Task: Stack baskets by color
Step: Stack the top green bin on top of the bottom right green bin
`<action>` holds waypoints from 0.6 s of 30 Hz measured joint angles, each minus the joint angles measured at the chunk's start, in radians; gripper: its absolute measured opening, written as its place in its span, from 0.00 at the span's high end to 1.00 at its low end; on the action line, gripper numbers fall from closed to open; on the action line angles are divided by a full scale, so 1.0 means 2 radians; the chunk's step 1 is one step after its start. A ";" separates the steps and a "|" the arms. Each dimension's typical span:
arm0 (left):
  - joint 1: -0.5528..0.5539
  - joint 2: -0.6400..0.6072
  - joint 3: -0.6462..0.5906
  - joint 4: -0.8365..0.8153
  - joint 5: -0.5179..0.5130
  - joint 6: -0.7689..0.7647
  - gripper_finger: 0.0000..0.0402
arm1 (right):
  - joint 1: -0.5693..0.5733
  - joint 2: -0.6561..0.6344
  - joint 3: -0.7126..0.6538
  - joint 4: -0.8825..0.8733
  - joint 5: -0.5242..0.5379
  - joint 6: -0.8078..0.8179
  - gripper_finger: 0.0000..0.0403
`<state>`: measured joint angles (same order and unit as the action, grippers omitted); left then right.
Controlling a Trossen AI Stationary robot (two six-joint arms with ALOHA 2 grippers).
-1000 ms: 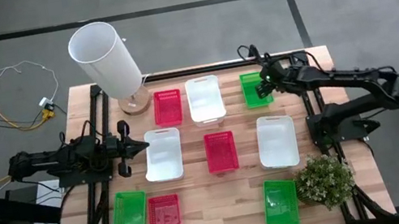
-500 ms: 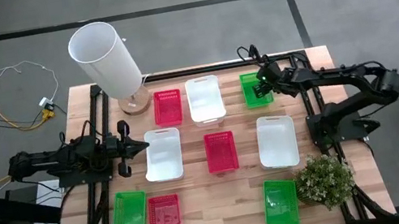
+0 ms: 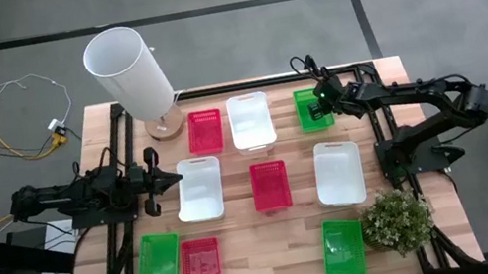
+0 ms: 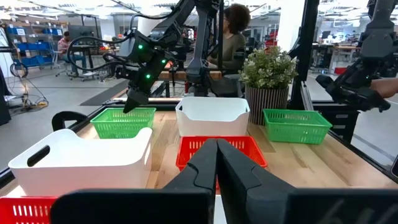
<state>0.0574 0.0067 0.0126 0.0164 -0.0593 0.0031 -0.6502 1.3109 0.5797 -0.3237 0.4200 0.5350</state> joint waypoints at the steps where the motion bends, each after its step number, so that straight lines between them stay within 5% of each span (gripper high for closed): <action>1: 0.000 0.000 0.000 0.000 0.000 0.000 1.00 | 0.000 0.000 0.000 0.000 -0.001 -0.003 0.79; 7: 0.000 0.000 0.000 0.000 0.000 0.000 1.00 | 0.000 0.000 0.000 0.000 -0.001 -0.015 0.97; 13: 0.000 0.000 0.000 0.000 0.000 0.000 1.00 | 0.000 -0.016 0.000 0.000 -0.011 -0.046 0.99; 18: 0.000 0.000 0.000 0.000 0.000 0.000 1.00 | 0.015 -0.095 0.000 0.003 -0.031 -0.064 0.99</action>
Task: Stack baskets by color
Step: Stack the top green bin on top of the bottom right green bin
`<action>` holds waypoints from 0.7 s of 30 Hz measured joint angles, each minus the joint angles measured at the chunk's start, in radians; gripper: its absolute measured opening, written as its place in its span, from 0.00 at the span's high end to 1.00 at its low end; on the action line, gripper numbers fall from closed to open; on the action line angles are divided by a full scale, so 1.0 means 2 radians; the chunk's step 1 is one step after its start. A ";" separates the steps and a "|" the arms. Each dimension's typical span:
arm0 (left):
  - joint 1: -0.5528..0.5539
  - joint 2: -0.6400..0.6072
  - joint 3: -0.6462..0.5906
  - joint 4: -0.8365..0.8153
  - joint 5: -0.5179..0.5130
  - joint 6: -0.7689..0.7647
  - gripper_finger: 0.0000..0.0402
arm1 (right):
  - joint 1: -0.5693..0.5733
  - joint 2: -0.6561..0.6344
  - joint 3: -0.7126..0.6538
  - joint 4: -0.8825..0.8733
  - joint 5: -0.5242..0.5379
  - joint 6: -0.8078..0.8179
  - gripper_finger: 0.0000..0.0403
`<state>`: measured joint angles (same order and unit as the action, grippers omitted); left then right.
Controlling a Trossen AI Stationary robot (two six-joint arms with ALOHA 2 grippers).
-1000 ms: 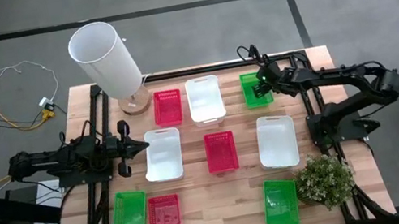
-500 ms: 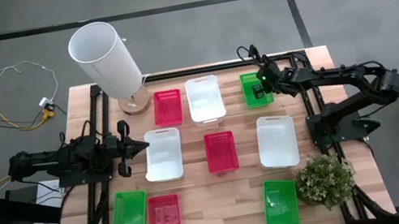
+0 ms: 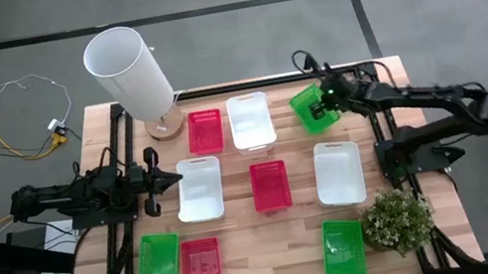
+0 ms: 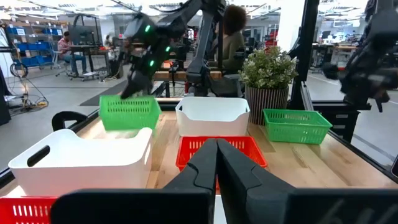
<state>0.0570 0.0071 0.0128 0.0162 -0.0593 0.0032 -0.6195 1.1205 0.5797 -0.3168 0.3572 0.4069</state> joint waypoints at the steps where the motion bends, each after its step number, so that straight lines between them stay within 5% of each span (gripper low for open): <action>1: 0.000 0.000 0.000 0.000 0.000 0.000 1.00 | 0.008 -0.023 0.000 0.000 -0.001 0.000 0.99; 7: 0.000 0.000 0.000 0.000 0.000 0.000 1.00 | 0.087 -0.167 0.001 0.009 -0.039 0.022 1.00; 11: 0.000 0.000 0.000 0.000 0.000 0.000 1.00 | 0.167 -0.227 0.001 0.014 -0.006 0.055 1.00; 21: 0.000 0.000 0.000 0.000 0.000 0.000 1.00 | 0.340 -0.194 0.001 0.167 0.039 0.002 1.00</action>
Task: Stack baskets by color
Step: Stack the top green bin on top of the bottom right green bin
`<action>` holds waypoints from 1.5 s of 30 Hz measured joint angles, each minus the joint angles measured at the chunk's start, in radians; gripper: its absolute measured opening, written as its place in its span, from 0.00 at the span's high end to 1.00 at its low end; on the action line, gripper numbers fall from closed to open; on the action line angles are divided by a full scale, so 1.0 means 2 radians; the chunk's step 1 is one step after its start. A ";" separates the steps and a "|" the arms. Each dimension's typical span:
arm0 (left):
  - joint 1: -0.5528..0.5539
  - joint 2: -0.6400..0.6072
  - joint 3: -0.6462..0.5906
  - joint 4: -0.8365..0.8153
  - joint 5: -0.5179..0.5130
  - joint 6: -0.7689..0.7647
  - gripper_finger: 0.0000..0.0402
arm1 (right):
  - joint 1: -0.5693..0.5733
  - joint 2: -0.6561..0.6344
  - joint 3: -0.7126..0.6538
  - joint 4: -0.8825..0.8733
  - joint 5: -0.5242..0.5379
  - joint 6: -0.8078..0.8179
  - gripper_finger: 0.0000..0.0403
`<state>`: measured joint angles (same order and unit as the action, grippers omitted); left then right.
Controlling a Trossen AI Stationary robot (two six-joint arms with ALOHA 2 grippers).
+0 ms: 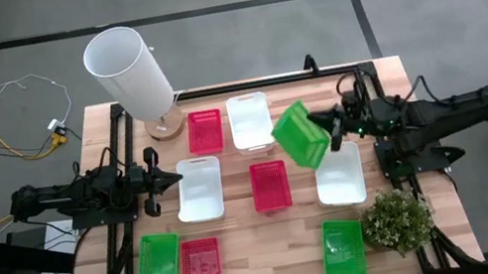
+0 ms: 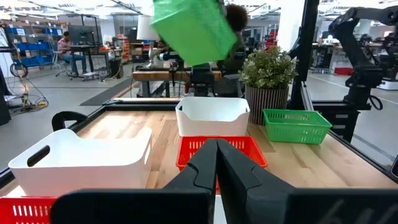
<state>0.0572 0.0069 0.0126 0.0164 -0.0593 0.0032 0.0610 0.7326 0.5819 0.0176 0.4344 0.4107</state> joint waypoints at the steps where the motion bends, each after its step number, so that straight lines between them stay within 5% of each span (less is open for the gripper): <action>1: 0.000 0.000 0.000 0.000 0.000 0.000 1.00 | 0.008 0.007 0.000 0.010 -0.007 -0.018 1.00; 8: 0.000 0.000 0.000 0.000 0.000 0.000 1.00 | 0.060 0.045 -0.005 0.034 -0.034 -0.094 1.00; 22: 0.000 0.000 0.000 0.000 0.000 0.000 1.00 | 0.110 0.125 -0.111 0.332 0.014 -0.205 1.00; 32: 0.000 0.000 0.000 0.000 0.000 0.000 1.00 | 0.111 0.117 -0.118 0.345 0.010 -0.190 1.00; 37: 0.000 0.000 0.000 0.000 0.000 0.000 1.00 | 0.125 0.117 -0.048 0.227 0.001 -0.171 1.00; 45: 0.000 0.000 0.000 0.000 0.000 0.000 1.00 | 0.192 0.179 0.205 -0.205 0.054 0.027 1.00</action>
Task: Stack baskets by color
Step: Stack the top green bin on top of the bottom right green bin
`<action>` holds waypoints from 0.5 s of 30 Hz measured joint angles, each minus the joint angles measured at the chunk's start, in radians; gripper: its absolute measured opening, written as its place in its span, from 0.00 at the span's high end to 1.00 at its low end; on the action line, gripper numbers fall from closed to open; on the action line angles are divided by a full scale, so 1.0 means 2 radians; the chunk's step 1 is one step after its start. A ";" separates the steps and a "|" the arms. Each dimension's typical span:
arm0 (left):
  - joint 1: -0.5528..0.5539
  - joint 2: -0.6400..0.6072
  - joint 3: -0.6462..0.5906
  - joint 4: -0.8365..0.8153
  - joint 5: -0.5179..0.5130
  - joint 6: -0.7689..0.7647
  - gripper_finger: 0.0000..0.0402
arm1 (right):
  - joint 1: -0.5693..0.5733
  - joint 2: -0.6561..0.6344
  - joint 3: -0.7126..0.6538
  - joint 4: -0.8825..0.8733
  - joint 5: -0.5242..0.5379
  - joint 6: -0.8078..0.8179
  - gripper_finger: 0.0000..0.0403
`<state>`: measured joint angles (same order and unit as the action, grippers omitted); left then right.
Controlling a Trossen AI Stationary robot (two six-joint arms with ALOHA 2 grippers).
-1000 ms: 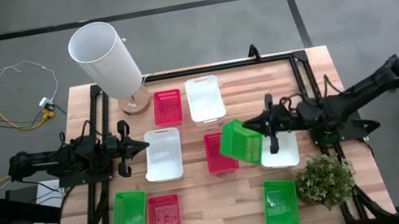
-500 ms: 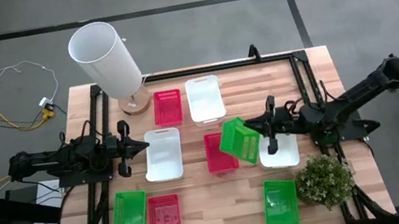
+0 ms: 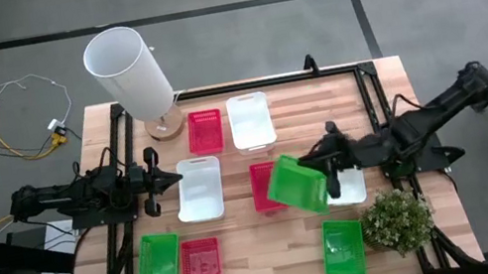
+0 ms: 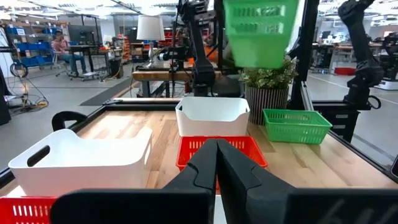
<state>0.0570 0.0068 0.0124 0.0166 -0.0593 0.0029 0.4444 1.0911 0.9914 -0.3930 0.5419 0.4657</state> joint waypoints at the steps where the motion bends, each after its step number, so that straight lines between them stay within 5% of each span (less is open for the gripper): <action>1: 0.000 0.000 0.000 0.000 0.000 0.000 1.00 | 0.013 0.017 0.031 -0.050 -0.001 0.038 1.00; 10: 0.000 0.000 0.000 0.000 0.000 0.000 1.00 | 0.130 0.179 0.252 -0.380 -0.042 0.321 1.00; 15: 0.000 0.000 0.000 0.000 0.000 0.000 1.00 | 0.179 0.256 0.305 -0.456 -0.075 0.432 1.00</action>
<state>0.0570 0.0068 0.0124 0.0162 -0.0593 0.0032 0.8020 1.6037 1.6022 -1.3041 0.3912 1.3287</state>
